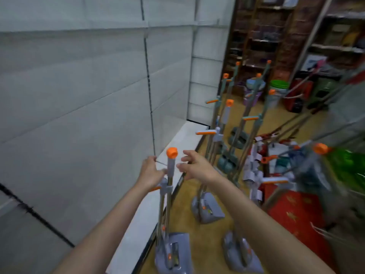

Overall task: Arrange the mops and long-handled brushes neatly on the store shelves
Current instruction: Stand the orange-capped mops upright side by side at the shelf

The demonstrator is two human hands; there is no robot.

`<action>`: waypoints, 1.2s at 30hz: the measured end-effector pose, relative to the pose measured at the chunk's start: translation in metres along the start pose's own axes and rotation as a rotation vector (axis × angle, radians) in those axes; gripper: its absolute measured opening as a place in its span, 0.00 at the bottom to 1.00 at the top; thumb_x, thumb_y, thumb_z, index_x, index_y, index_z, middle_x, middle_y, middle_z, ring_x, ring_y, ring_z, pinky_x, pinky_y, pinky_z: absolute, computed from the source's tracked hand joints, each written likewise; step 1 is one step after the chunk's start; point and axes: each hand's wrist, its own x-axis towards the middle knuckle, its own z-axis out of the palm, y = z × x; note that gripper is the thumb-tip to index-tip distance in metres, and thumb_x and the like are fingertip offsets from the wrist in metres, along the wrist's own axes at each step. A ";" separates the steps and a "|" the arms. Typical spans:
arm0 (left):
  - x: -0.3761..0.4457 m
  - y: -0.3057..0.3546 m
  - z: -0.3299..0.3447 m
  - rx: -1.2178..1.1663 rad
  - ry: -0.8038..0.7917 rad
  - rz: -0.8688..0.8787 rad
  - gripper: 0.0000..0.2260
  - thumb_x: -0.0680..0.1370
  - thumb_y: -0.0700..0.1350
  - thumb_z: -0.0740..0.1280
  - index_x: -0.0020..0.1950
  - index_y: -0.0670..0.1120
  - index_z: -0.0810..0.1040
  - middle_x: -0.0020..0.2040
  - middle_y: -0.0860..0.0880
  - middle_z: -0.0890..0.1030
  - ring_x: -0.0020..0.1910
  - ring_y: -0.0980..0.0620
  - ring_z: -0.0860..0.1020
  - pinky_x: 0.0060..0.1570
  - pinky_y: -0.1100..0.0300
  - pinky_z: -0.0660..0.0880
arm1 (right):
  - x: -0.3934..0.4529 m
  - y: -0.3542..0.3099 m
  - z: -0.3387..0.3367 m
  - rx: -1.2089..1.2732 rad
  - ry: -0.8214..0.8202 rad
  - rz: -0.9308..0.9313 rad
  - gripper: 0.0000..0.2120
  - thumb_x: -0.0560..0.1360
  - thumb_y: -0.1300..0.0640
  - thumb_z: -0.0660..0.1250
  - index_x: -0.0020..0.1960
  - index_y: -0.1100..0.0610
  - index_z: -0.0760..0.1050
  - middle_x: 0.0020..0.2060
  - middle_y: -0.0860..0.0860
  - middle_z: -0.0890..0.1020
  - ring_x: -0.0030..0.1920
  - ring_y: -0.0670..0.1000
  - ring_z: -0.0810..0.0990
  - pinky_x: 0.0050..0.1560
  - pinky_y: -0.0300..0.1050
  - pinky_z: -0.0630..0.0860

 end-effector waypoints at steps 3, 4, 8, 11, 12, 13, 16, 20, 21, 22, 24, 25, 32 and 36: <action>0.021 -0.028 0.005 0.374 -0.152 -0.037 0.28 0.70 0.52 0.67 0.64 0.37 0.68 0.63 0.37 0.73 0.64 0.40 0.72 0.61 0.51 0.70 | 0.035 -0.001 0.023 -0.109 -0.063 0.001 0.28 0.72 0.55 0.71 0.68 0.56 0.62 0.56 0.57 0.73 0.46 0.54 0.81 0.33 0.43 0.79; 0.023 -0.035 0.005 0.502 -0.197 -0.069 0.28 0.71 0.54 0.65 0.65 0.39 0.67 0.63 0.39 0.74 0.63 0.40 0.72 0.61 0.49 0.69 | 0.043 -0.001 0.030 -0.138 -0.083 0.005 0.24 0.72 0.54 0.71 0.63 0.57 0.65 0.50 0.58 0.75 0.41 0.53 0.81 0.36 0.47 0.81; 0.035 -0.066 0.008 0.757 -0.276 -0.107 0.22 0.75 0.53 0.61 0.67 0.45 0.64 0.63 0.44 0.75 0.63 0.42 0.73 0.60 0.48 0.67 | 0.072 0.002 0.046 -0.295 -0.152 0.050 0.17 0.72 0.49 0.69 0.45 0.64 0.76 0.36 0.61 0.83 0.32 0.52 0.81 0.48 0.55 0.81; 0.037 -0.074 0.009 0.811 -0.240 -0.085 0.23 0.75 0.55 0.61 0.68 0.50 0.63 0.61 0.44 0.76 0.62 0.41 0.72 0.60 0.47 0.66 | 0.085 0.003 0.050 -0.399 -0.199 -0.002 0.14 0.73 0.52 0.67 0.39 0.64 0.76 0.34 0.61 0.84 0.25 0.48 0.78 0.44 0.47 0.81; 0.036 -0.073 0.009 0.807 -0.225 -0.097 0.23 0.75 0.57 0.61 0.67 0.51 0.64 0.60 0.44 0.76 0.61 0.41 0.72 0.59 0.47 0.65 | 0.088 0.000 0.050 -0.423 -0.216 -0.035 0.14 0.73 0.54 0.66 0.37 0.64 0.76 0.34 0.61 0.84 0.24 0.47 0.78 0.42 0.45 0.80; 0.036 -0.072 0.010 0.796 -0.203 -0.115 0.23 0.74 0.59 0.62 0.66 0.52 0.65 0.59 0.43 0.76 0.60 0.41 0.72 0.58 0.47 0.65 | 0.091 -0.002 0.049 -0.441 -0.241 -0.067 0.13 0.73 0.55 0.65 0.36 0.65 0.76 0.33 0.61 0.84 0.23 0.47 0.77 0.42 0.43 0.79; 0.037 -0.048 0.005 0.796 -0.051 -0.152 0.21 0.73 0.62 0.61 0.61 0.52 0.69 0.56 0.43 0.78 0.58 0.42 0.73 0.52 0.51 0.63 | 0.104 -0.022 0.040 -0.447 -0.281 -0.159 0.14 0.73 0.57 0.63 0.35 0.68 0.77 0.30 0.61 0.84 0.26 0.50 0.79 0.46 0.47 0.80; 0.041 -0.001 -0.014 0.868 0.216 -0.098 0.16 0.74 0.60 0.60 0.56 0.51 0.72 0.52 0.44 0.80 0.56 0.42 0.75 0.48 0.52 0.62 | 0.127 -0.072 0.024 -0.440 -0.301 -0.375 0.12 0.73 0.55 0.63 0.33 0.59 0.71 0.33 0.63 0.84 0.35 0.62 0.83 0.43 0.56 0.80; 0.039 0.010 -0.021 0.865 0.265 -0.092 0.16 0.74 0.60 0.60 0.54 0.51 0.72 0.52 0.44 0.80 0.55 0.43 0.75 0.46 0.53 0.60 | 0.129 -0.085 0.022 -0.454 -0.284 -0.446 0.12 0.72 0.54 0.64 0.32 0.56 0.68 0.34 0.64 0.83 0.37 0.64 0.83 0.43 0.57 0.80; 0.036 0.019 -0.027 0.858 0.317 -0.091 0.16 0.73 0.61 0.60 0.53 0.51 0.73 0.51 0.44 0.80 0.55 0.43 0.76 0.45 0.53 0.59 | 0.128 -0.097 0.021 -0.462 -0.280 -0.510 0.14 0.72 0.54 0.64 0.31 0.54 0.65 0.35 0.64 0.83 0.38 0.65 0.83 0.43 0.58 0.79; 0.022 0.034 -0.038 0.849 0.413 -0.125 0.16 0.73 0.62 0.61 0.50 0.50 0.72 0.50 0.45 0.80 0.53 0.43 0.76 0.44 0.53 0.57 | 0.122 -0.119 0.023 -0.425 -0.320 -0.619 0.14 0.72 0.53 0.64 0.32 0.52 0.63 0.33 0.62 0.83 0.37 0.64 0.83 0.43 0.59 0.79; 0.014 0.039 -0.043 0.841 0.470 -0.143 0.16 0.73 0.62 0.61 0.48 0.50 0.72 0.49 0.45 0.81 0.53 0.43 0.76 0.44 0.53 0.56 | 0.118 -0.128 0.026 -0.395 -0.360 -0.663 0.13 0.72 0.53 0.65 0.33 0.51 0.63 0.33 0.61 0.83 0.36 0.63 0.83 0.43 0.60 0.79; -0.042 0.035 -0.069 0.765 0.758 -0.336 0.17 0.73 0.62 0.62 0.47 0.48 0.72 0.46 0.45 0.81 0.49 0.43 0.76 0.44 0.53 0.58 | 0.076 -0.153 0.064 -0.236 -0.613 -0.928 0.15 0.75 0.51 0.65 0.55 0.59 0.67 0.37 0.56 0.84 0.35 0.59 0.83 0.45 0.59 0.78; -0.059 0.016 -0.079 0.748 0.864 -0.410 0.16 0.73 0.61 0.63 0.44 0.48 0.72 0.44 0.46 0.80 0.48 0.44 0.76 0.44 0.53 0.58 | 0.064 -0.154 0.092 -0.235 -0.709 -0.974 0.16 0.75 0.51 0.64 0.59 0.58 0.66 0.43 0.58 0.83 0.40 0.64 0.82 0.46 0.61 0.78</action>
